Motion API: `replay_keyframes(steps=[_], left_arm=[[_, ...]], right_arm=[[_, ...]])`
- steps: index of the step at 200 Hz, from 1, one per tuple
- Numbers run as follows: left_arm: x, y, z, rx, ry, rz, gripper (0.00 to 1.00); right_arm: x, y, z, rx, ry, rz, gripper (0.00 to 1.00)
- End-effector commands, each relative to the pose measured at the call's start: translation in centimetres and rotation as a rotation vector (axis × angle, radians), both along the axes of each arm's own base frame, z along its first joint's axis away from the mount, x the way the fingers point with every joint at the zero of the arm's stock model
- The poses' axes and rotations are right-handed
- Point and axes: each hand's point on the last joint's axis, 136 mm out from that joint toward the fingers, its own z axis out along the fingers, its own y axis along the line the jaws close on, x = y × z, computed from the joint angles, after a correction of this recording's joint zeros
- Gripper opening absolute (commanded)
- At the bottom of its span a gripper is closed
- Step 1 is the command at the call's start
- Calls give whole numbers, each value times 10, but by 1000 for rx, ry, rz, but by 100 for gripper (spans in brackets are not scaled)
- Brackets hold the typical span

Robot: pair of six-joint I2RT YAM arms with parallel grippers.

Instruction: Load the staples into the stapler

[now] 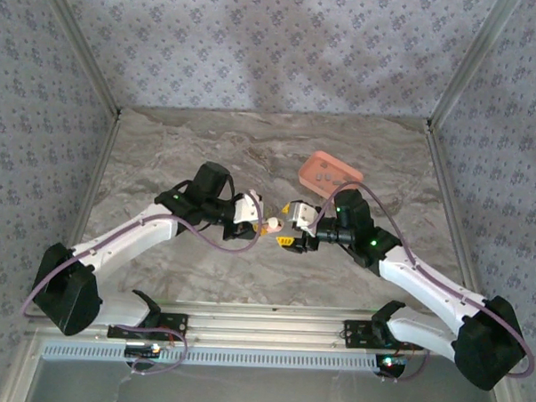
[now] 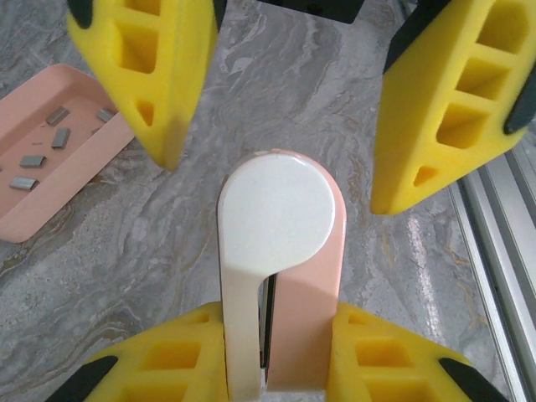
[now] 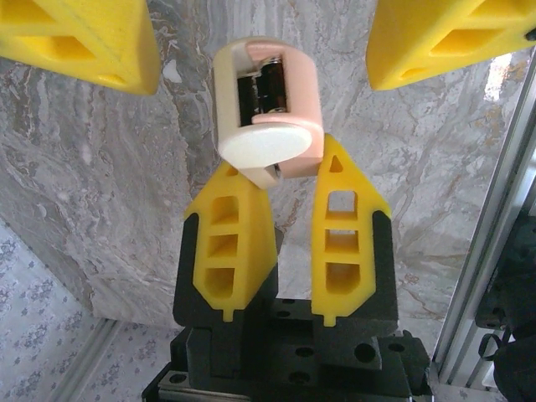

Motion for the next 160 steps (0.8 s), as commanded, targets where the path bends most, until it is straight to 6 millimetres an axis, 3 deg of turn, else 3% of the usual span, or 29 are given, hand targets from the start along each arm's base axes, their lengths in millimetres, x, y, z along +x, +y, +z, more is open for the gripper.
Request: replay_keyframes(steps=[1, 46, 113, 160], left_arm=[[-10, -3, 15, -37, -28, -53, 15], [-12, -4, 19, -38, -27, -62, 15], [-15, -6, 21, -50, -21, -78, 17], [-18, -7, 25, -56, -16, -88, 19]], right_arm=[[-1, 8, 16, 24, -38, 45, 66], [-4, 13, 14, 31, -12, 85, 53], [-5, 17, 12, 39, 10, 109, 43], [-1, 18, 9, 38, 16, 92, 44]])
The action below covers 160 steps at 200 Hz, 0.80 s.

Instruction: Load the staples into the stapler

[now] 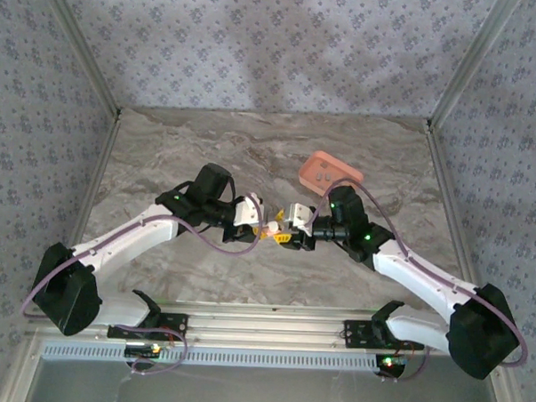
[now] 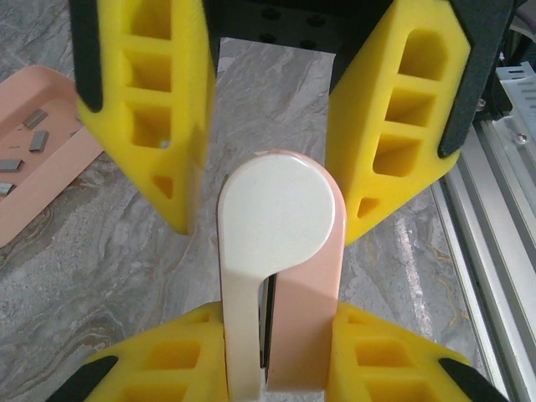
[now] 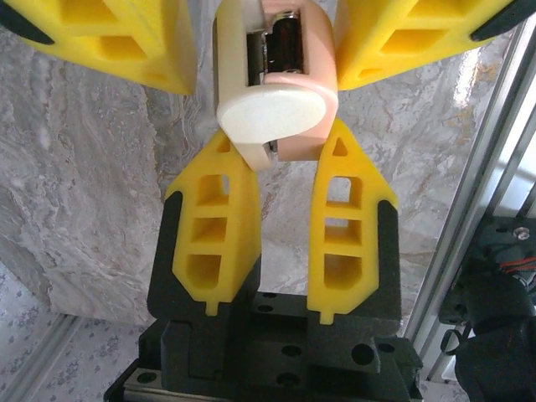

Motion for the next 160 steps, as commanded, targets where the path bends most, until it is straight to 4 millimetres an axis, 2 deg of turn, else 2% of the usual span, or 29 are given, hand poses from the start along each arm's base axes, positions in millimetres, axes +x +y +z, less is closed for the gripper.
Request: replay_keyframes(steps=[1, 40, 56, 75, 107, 126, 160], left_arm=[[-9, -6, 27, -63, -31, -56, 19], [-3, -7, 29, -71, -46, -25, 24], [3, -7, 28, -72, -61, 13, 35], [12, -5, 27, -70, -86, 67, 47], [28, 0, 27, -76, -126, 171, 67], [37, 4, 27, -84, -156, 237, 73], [49, 12, 27, -80, -202, 325, 73]], right_arm=[[2, 6, 16, 38, -23, 12, 44], [0, 4, 18, 45, -12, 2, 20], [1, 2, 17, 52, -11, -21, 14], [3, -3, 15, 69, 2, -60, 10], [8, -14, 10, 105, 69, -143, 9], [10, -22, 6, 131, 120, -202, 9], [13, -35, -1, 198, 236, -326, 8]])
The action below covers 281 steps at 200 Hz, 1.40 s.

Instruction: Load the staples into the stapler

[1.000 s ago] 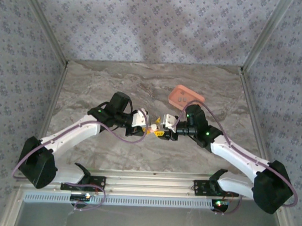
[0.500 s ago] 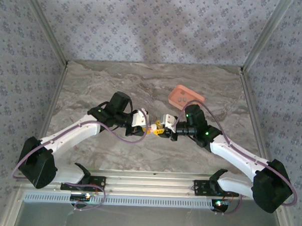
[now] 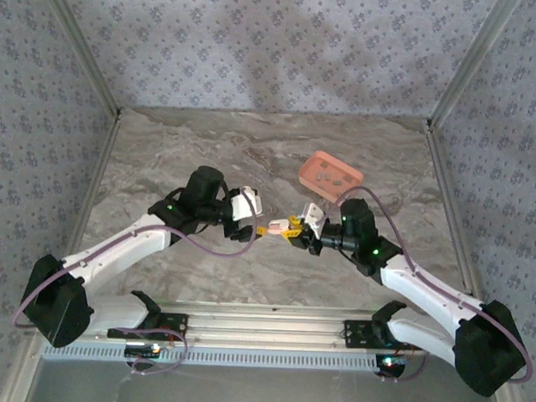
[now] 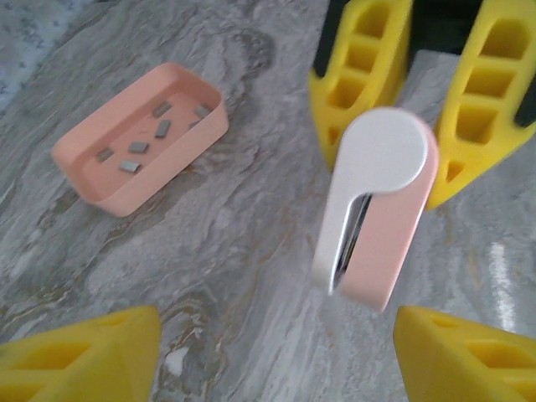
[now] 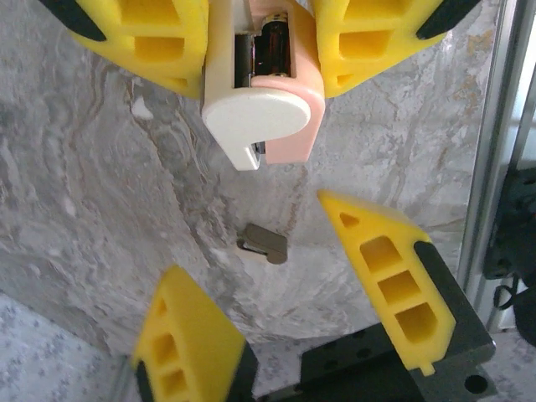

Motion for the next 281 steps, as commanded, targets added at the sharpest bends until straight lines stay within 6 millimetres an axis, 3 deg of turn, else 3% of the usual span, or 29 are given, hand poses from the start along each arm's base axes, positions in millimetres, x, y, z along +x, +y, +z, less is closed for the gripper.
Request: replay_keyframes(steps=[1, 66, 143, 179, 281], left_arm=[[12, 3, 16, -36, -70, 78, 73], [11, 5, 8, 0, -107, 62, 71], [-4, -6, -21, 155, -206, -46, 67], [-4, -16, -29, 163, -195, -54, 66], [10, -38, -23, 104, -206, -46, 55]], right_arm=[[8, -8, 11, 98, 71, -116, 8], [25, -26, -1, 193, 363, -371, 10], [30, -16, -6, 281, 733, -452, 7], [26, -11, -2, 309, 789, -424, 7], [15, -2, 4, 314, 842, -343, 7]])
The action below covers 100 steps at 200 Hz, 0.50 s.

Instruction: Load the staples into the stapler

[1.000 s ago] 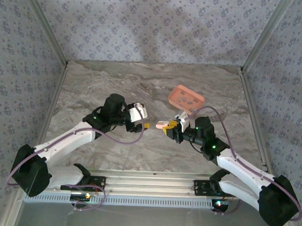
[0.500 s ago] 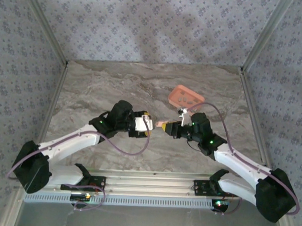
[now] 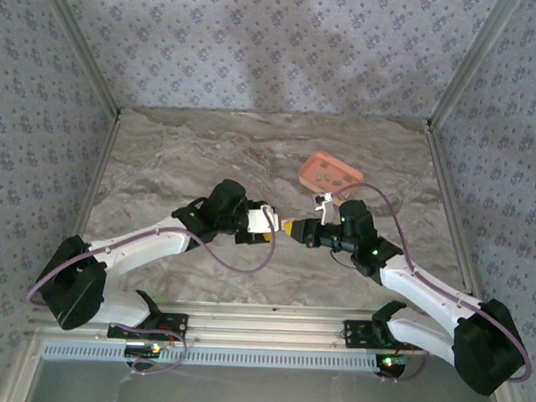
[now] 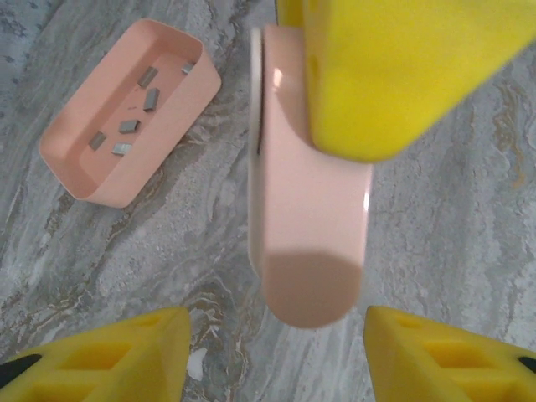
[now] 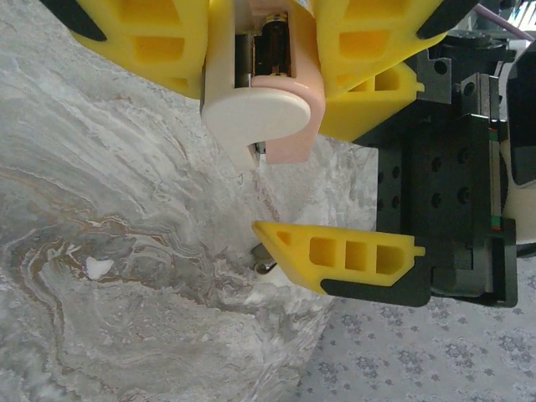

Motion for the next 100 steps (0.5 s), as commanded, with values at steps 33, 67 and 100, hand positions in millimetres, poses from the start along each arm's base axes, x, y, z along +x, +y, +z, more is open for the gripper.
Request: replay_keyframes(steps=[33, 67, 100], left_arm=[[5, -16, 25, -83, -31, -19, 52], [4, -20, 27, -101, -23, -29, 50], [4, -21, 27, -107, -13, -32, 46]], right_arm=[[1, 7, 18, 52, -5, 31, 7], [1, 8, 18, 57, -1, 34, 7], [1, 8, 18, 60, -2, 37, 8]])
